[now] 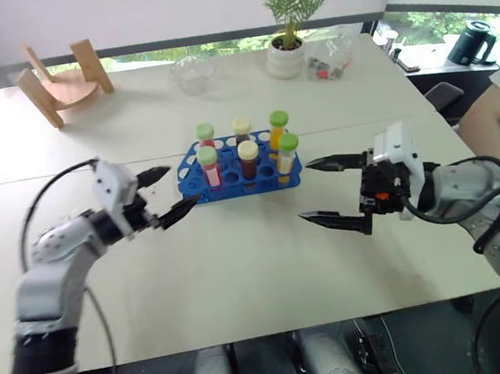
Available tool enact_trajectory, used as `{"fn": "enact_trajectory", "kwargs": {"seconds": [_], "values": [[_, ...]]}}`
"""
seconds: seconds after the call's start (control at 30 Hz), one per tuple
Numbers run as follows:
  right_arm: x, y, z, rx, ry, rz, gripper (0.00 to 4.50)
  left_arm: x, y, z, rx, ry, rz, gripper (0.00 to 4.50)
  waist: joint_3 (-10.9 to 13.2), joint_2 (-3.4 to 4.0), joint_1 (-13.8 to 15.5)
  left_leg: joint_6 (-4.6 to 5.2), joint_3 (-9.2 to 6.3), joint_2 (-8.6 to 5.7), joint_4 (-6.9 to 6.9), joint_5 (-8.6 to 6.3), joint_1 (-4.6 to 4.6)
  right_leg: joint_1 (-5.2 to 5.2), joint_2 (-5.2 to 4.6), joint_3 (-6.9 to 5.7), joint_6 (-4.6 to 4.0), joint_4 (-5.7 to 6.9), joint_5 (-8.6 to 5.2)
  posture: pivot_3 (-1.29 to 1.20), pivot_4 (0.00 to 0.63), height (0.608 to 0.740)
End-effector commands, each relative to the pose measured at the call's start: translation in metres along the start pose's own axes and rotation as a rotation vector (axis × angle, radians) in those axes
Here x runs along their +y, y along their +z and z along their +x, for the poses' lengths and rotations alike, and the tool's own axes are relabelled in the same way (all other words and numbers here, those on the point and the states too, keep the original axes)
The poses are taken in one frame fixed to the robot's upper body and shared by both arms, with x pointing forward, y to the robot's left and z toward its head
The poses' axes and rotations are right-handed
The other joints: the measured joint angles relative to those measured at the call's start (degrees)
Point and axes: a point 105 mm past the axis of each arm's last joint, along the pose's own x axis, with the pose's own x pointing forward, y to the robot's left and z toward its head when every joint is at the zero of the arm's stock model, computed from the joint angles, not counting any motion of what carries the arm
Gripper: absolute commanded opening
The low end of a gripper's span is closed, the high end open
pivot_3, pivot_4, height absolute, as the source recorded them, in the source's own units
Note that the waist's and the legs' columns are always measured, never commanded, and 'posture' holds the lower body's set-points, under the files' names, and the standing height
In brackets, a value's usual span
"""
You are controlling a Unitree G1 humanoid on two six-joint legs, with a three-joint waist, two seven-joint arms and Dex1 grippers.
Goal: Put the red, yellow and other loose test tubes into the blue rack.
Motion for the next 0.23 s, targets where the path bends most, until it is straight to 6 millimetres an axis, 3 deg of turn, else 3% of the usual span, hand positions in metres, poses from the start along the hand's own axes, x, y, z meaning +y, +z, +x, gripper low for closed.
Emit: {"fn": "enact_trajectory", "kwargs": {"seconds": [0.03,0.23], "values": [[-0.009,0.009,-0.011,-0.011,-0.057,-0.021,4.50,-0.013,0.016,-0.023,0.032,-0.032,-0.006,4.47,0.0,-0.01,0.1,0.00,0.01,0.00,0.00,0.00,0.00,0.01,0.00,0.00,-0.01,-0.02,0.00,0.00,0.150,0.740],[-0.020,0.002,-0.016,0.028,-0.084,-0.015,4.50,-0.028,0.016,-0.046,0.107,-0.069,-0.075,4.47,0.0,-0.03,0.1,0.00,0.09,0.00,0.02,0.00,0.01,0.02,-0.03,0.05,-0.21,-0.11,-0.12,0.00,0.150,0.740]]}}
